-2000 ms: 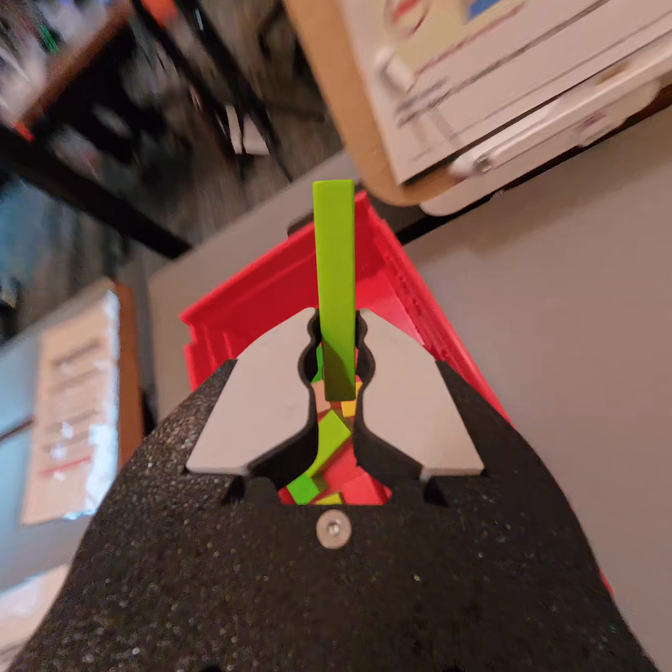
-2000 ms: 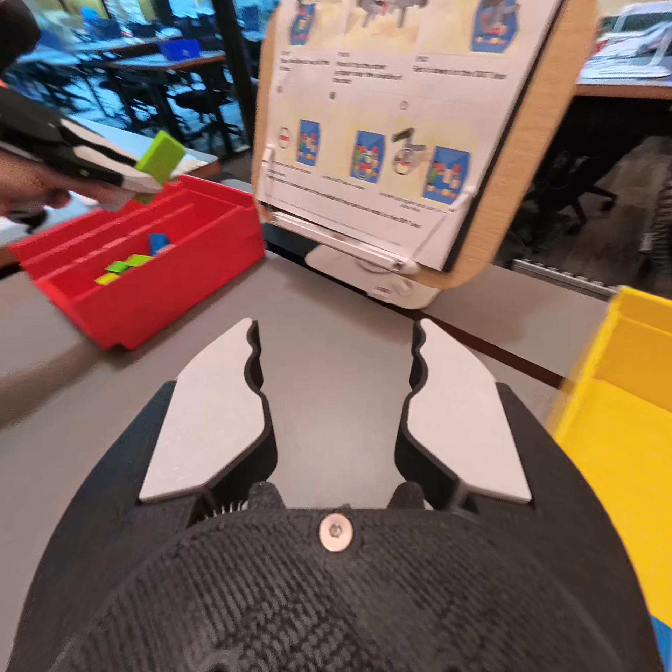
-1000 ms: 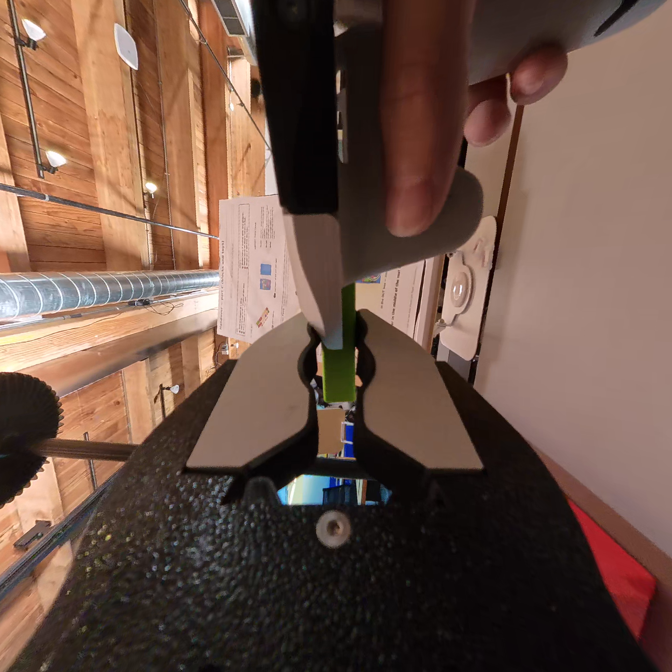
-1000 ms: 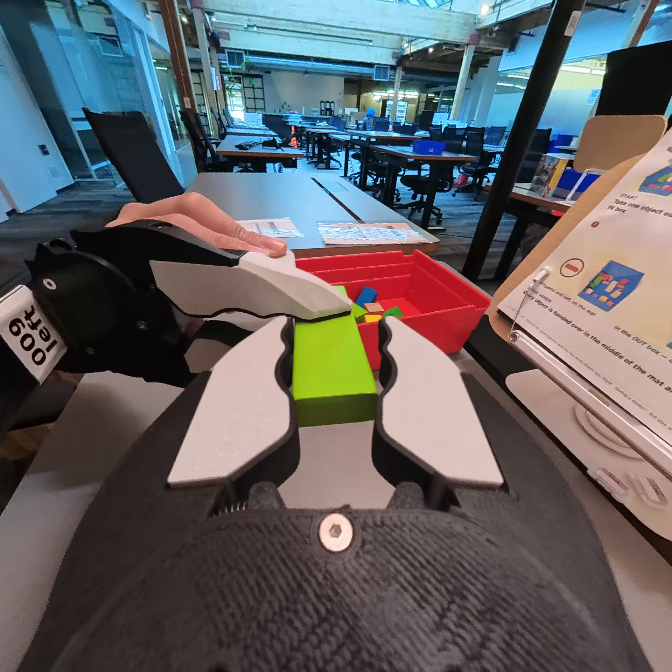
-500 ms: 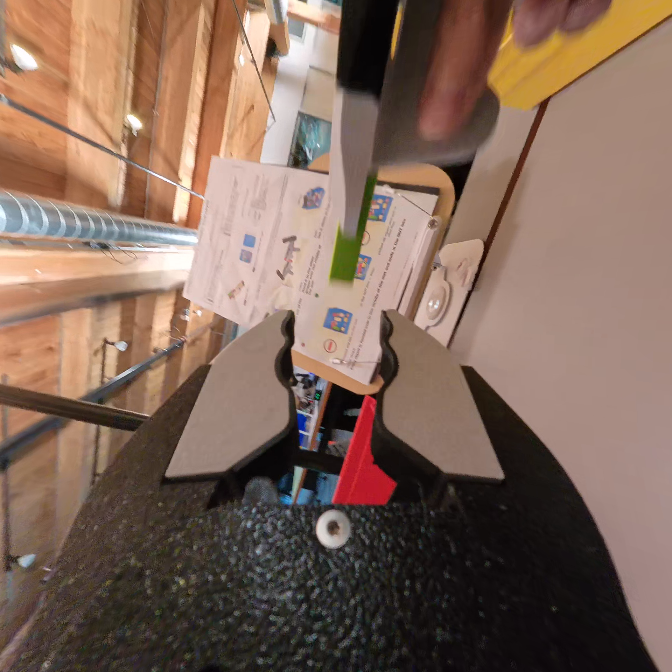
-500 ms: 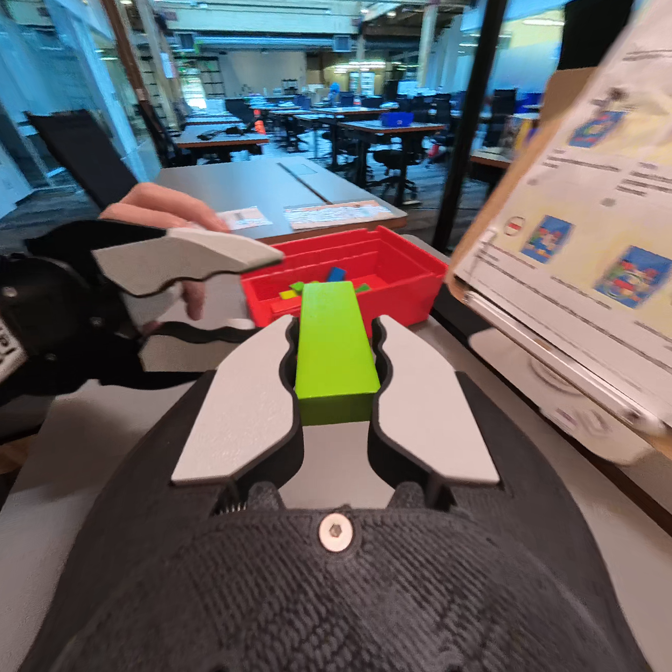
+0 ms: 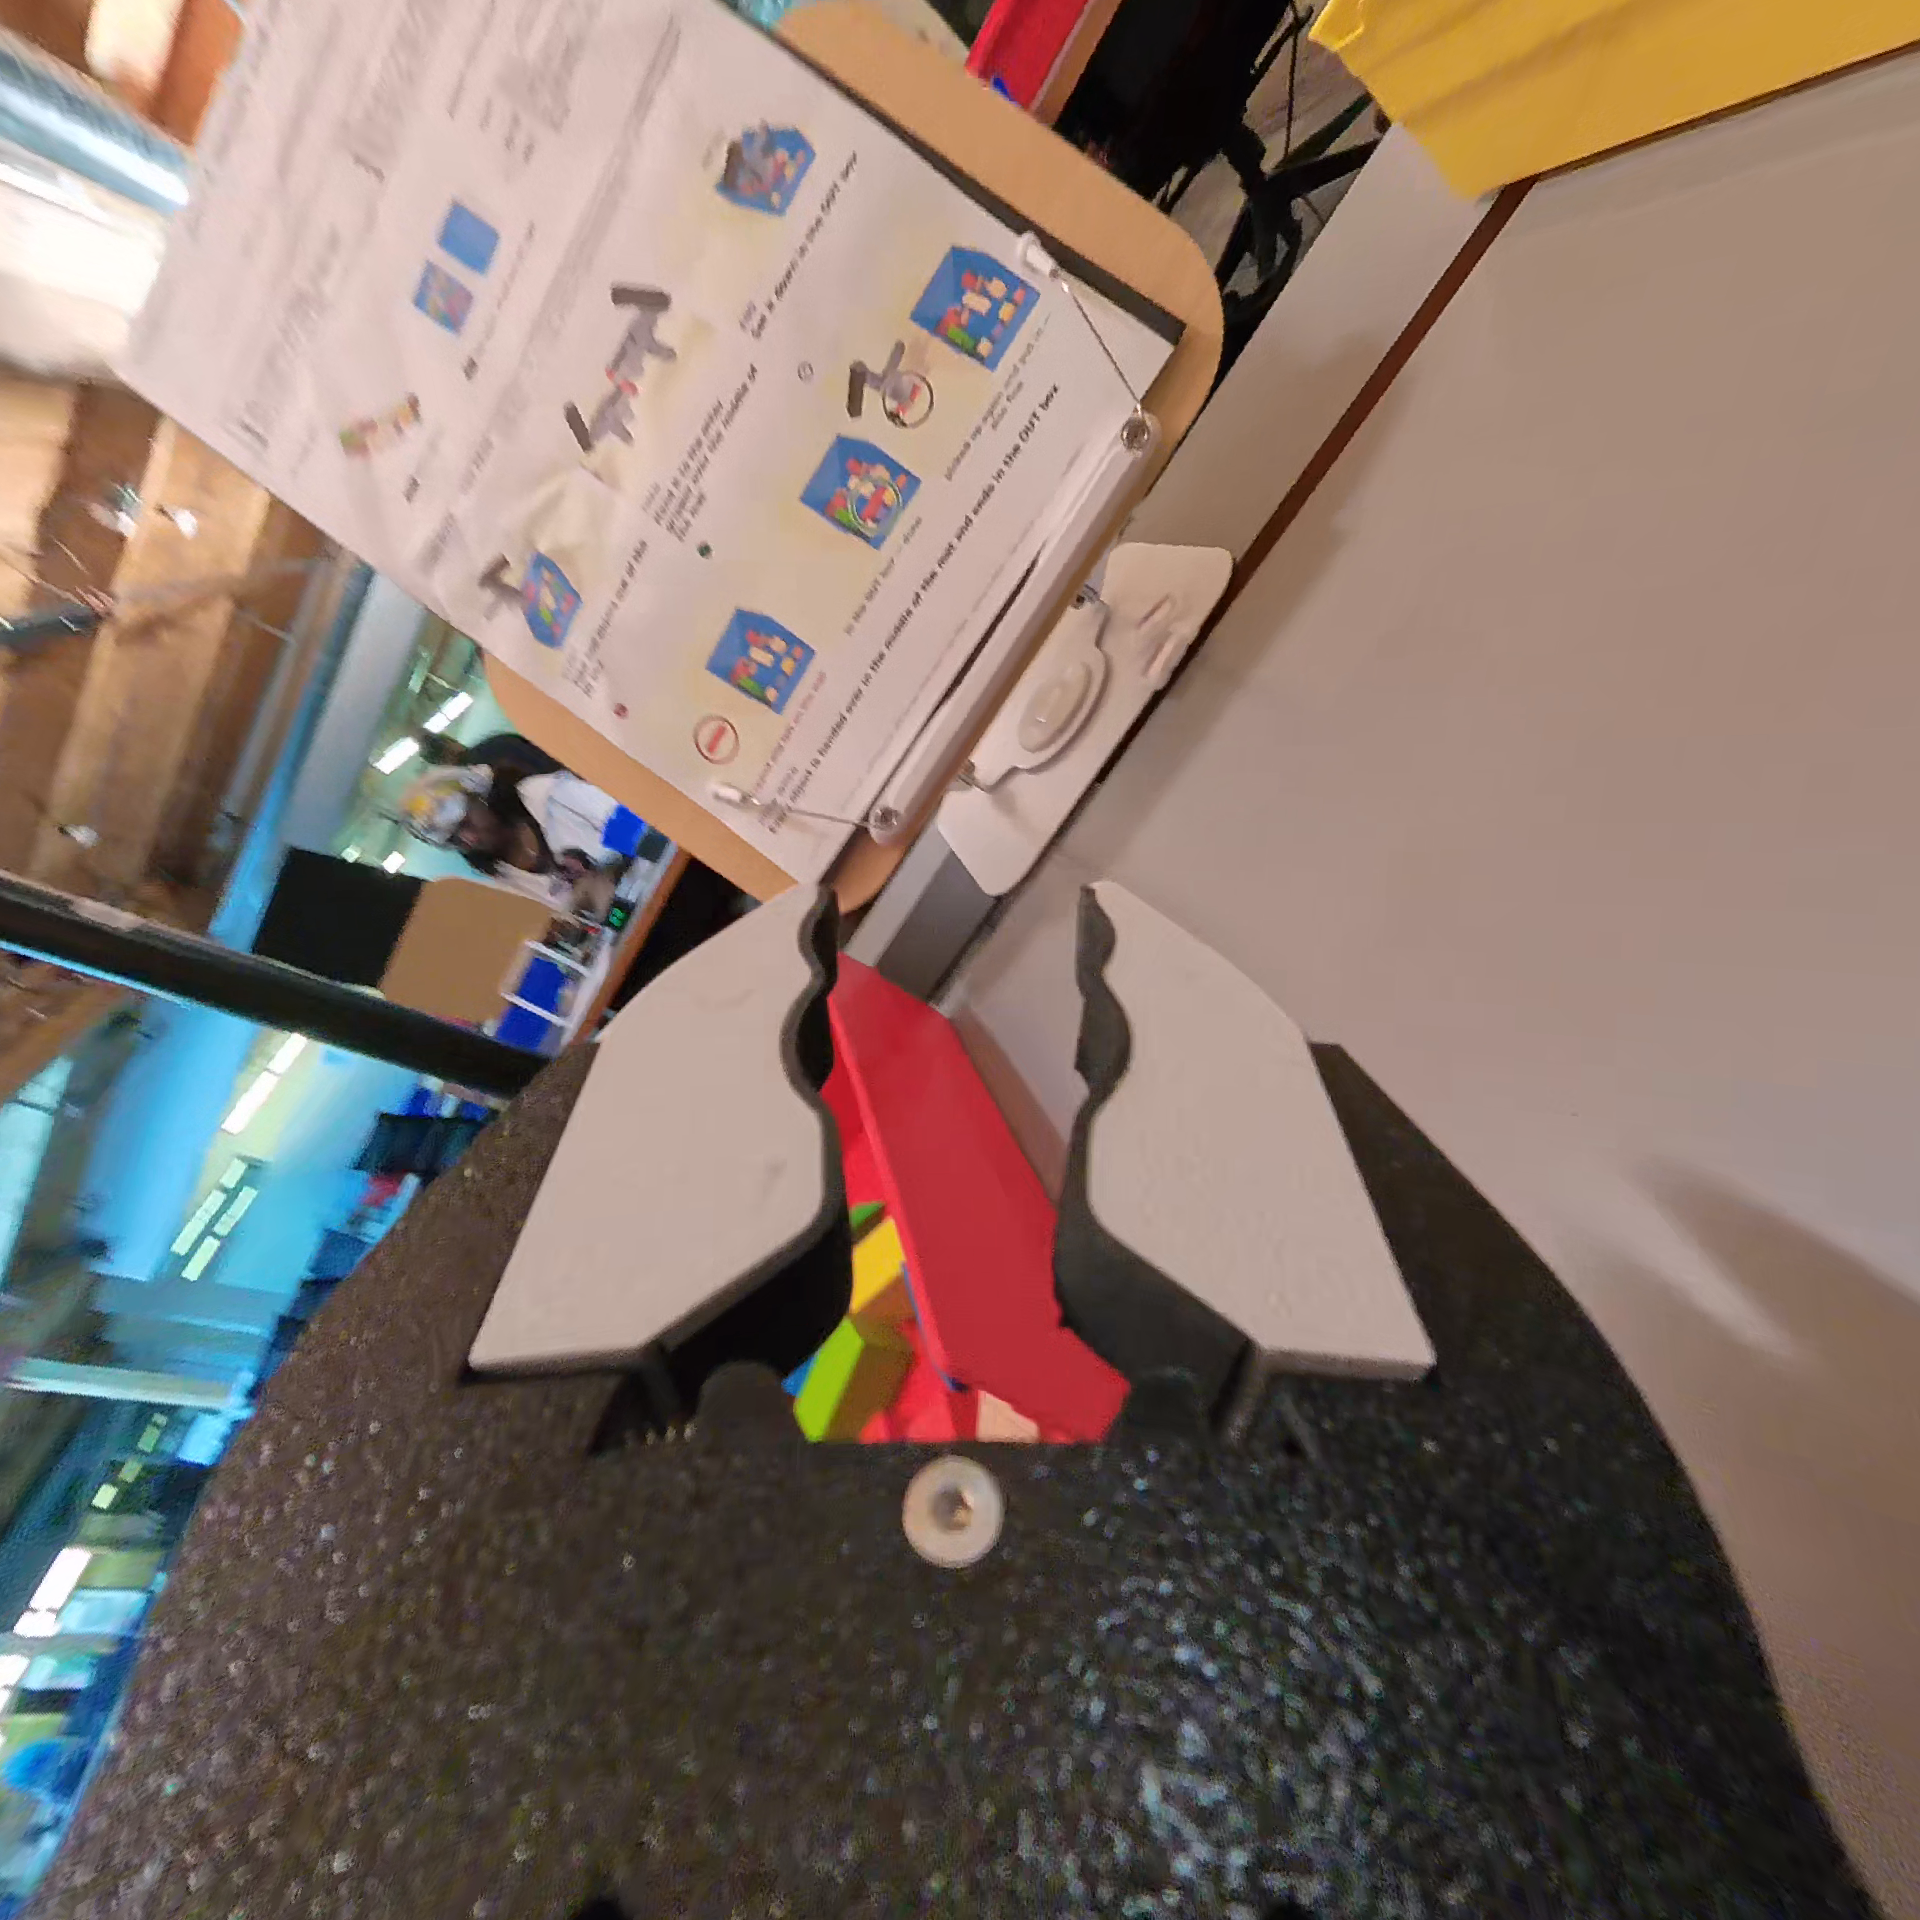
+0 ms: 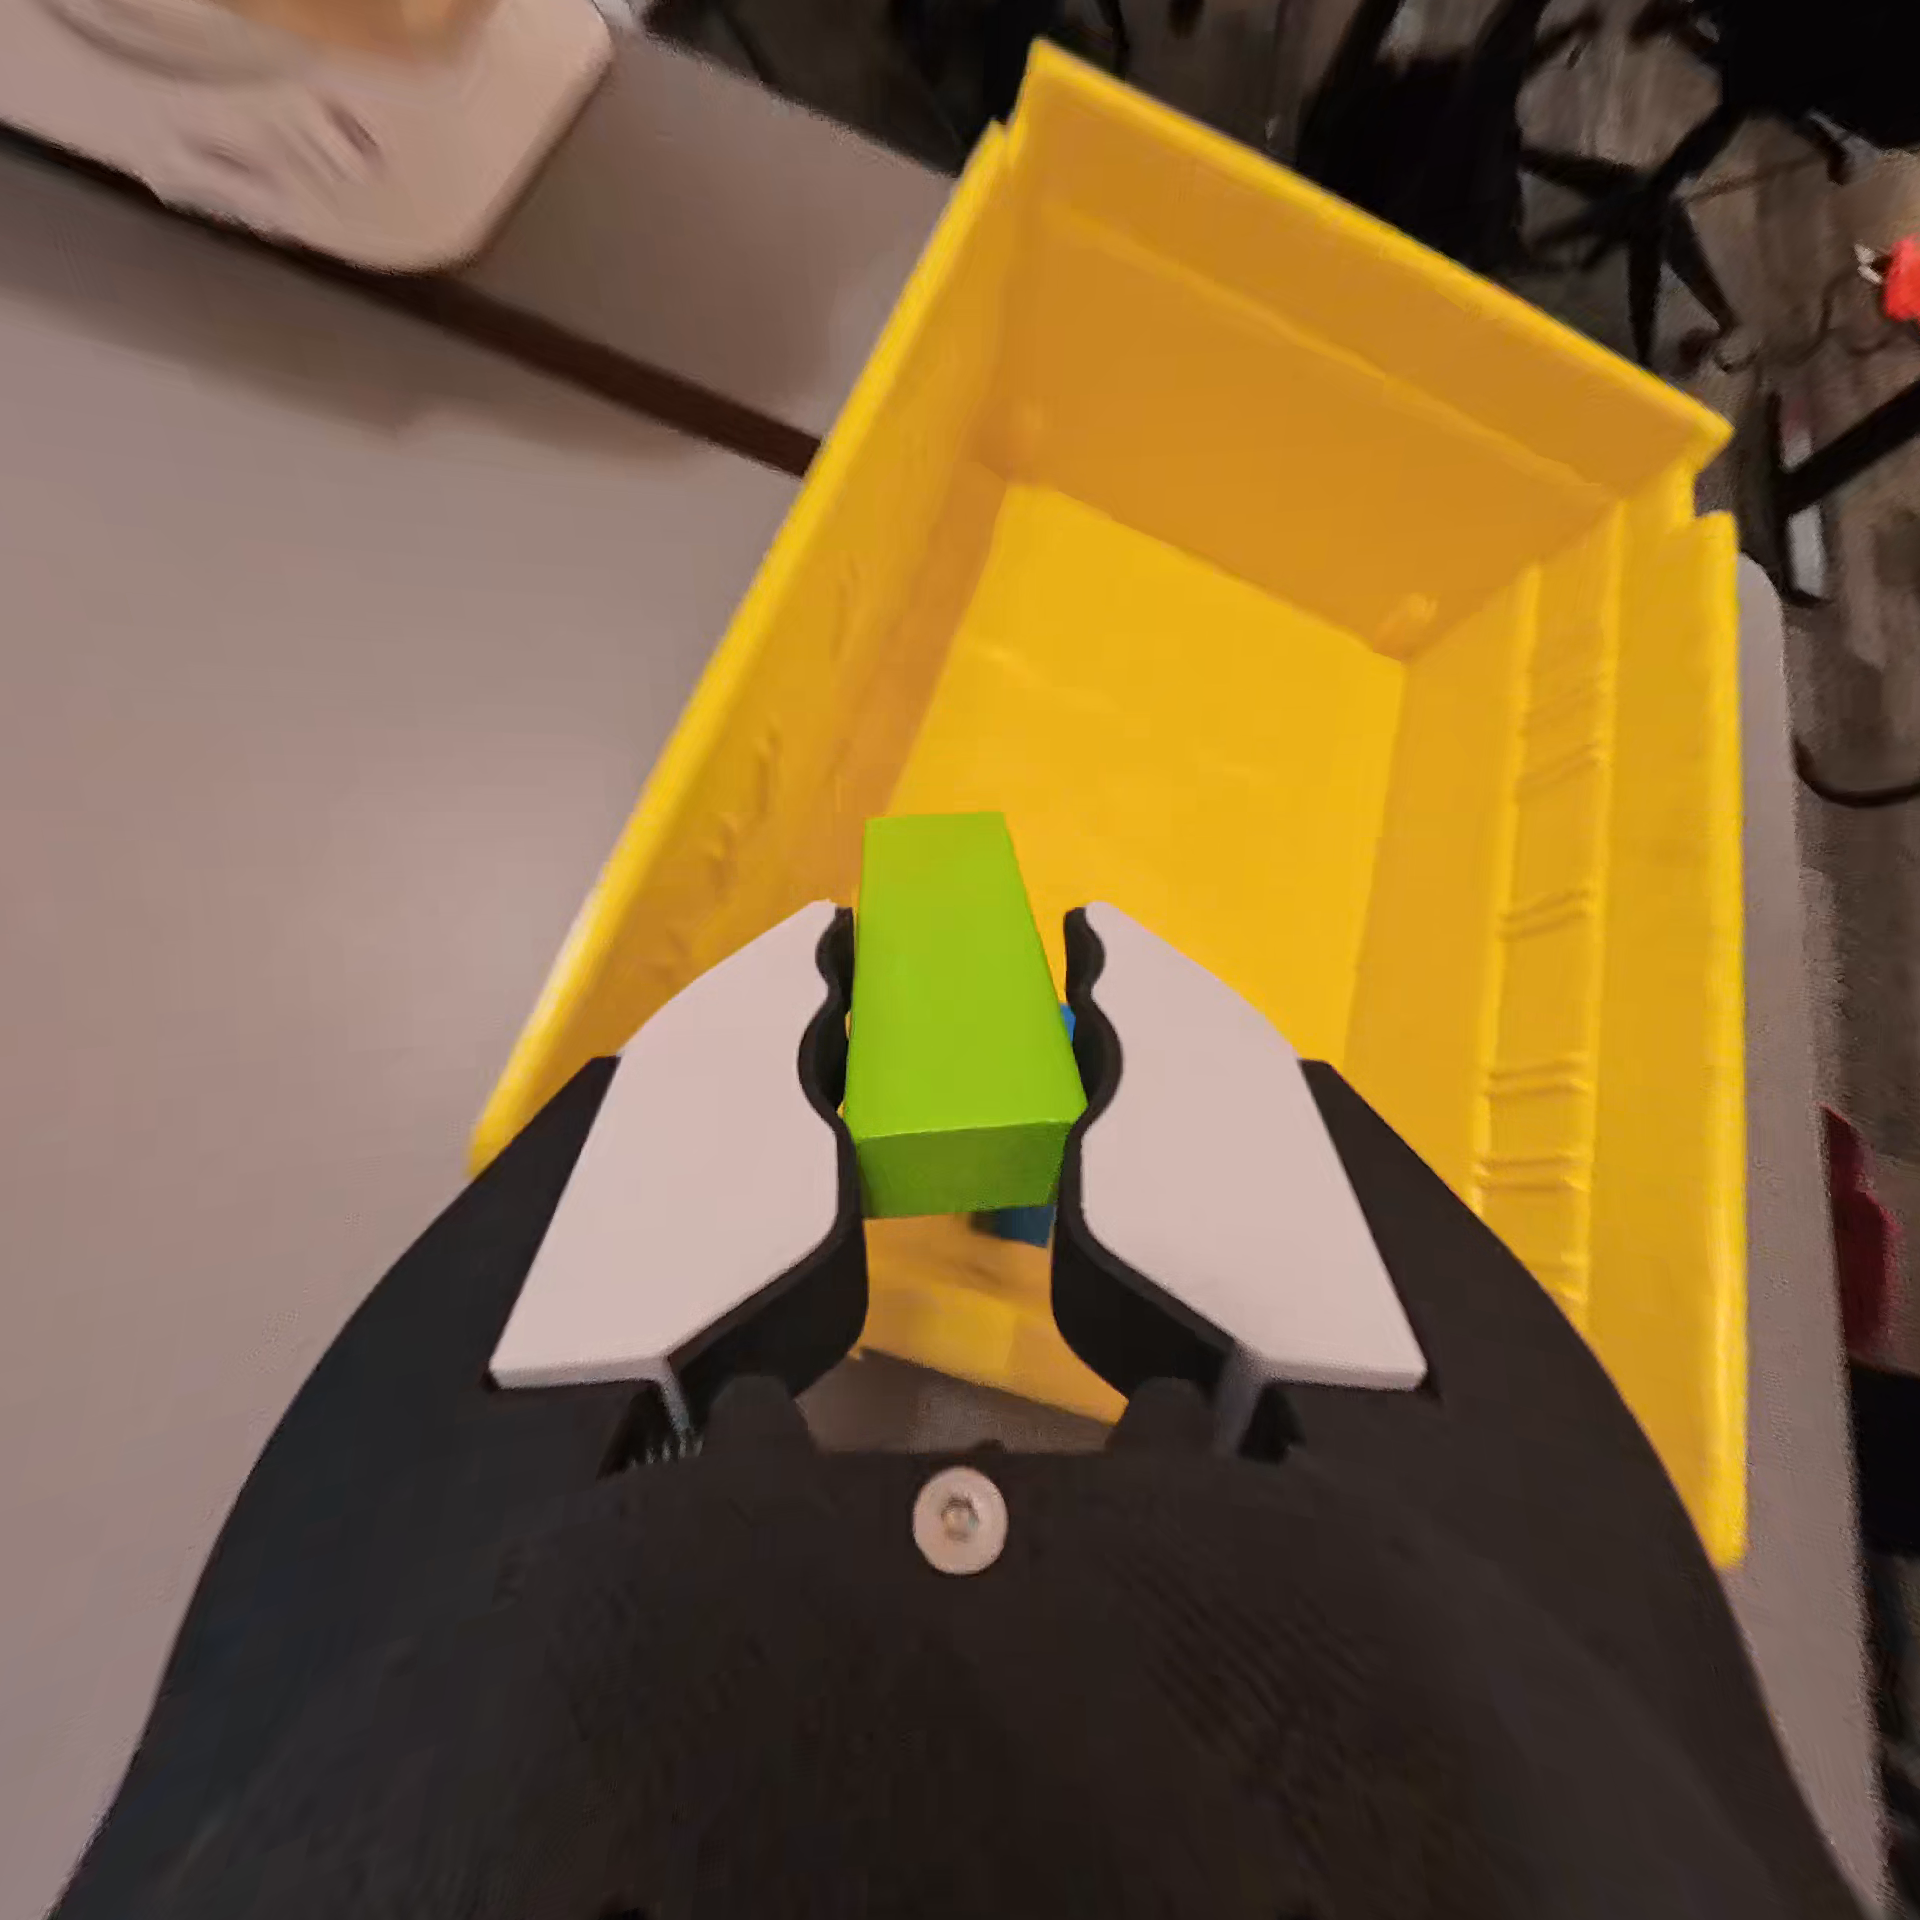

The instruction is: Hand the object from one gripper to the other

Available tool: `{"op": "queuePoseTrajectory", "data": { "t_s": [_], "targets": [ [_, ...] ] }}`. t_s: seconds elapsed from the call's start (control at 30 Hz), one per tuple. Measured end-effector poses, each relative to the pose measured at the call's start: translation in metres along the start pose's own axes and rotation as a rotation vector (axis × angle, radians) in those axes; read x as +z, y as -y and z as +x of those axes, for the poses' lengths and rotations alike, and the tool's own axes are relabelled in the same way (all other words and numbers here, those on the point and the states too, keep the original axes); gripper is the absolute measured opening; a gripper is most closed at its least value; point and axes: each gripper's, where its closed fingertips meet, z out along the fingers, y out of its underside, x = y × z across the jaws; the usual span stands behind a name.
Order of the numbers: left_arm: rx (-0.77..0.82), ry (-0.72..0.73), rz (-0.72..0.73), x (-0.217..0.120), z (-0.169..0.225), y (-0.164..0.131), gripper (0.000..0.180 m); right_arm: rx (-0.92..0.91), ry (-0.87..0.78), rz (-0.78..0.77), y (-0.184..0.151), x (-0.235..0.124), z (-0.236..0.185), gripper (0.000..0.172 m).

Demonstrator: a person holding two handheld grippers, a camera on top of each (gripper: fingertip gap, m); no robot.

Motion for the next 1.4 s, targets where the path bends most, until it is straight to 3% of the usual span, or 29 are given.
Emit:
{"op": "queuePoseTrajectory", "data": {
  "t_s": [0.03,0.23,0.33,0.47,0.67,0.8,1.07,1.4],
  "targets": [
    [-0.032,-0.011,-0.015,0.0,0.001,-0.005,0.043,-0.016,-0.024,-0.021,-0.005,0.002,0.004,0.039],
    [-0.239,-0.035,-0.088,-0.005,-0.008,-0.031,0.047,-0.002,0.006,-0.019,-0.008,0.009,0.0,0.04],
    [-0.361,-0.008,-0.135,-0.01,-0.031,-0.051,0.047,0.018,-0.017,0.02,0.0,0.005,0.003,0.054],
    [-0.545,0.004,-0.296,-0.017,-0.068,-0.101,0.046,0.033,-0.022,0.117,0.019,-0.009,0.003,0.068],
    [-0.772,-0.162,-0.592,-0.031,-0.089,-0.174,0.045,0.099,0.107,0.342,0.063,-0.034,-0.022,0.07],
    [-0.884,-0.359,-0.76,-0.034,-0.079,-0.197,0.045,0.118,0.211,0.428,0.084,-0.045,-0.046,0.066],
    [-0.998,-0.581,-0.998,-0.016,-0.056,-0.221,0.045,0.042,0.268,0.427,0.093,-0.046,-0.075,0.066],
    [-0.998,-0.654,-1.257,-0.02,-0.026,-0.252,0.049,0.024,0.289,0.431,0.095,-0.045,-0.082,0.066]
  ]
}}
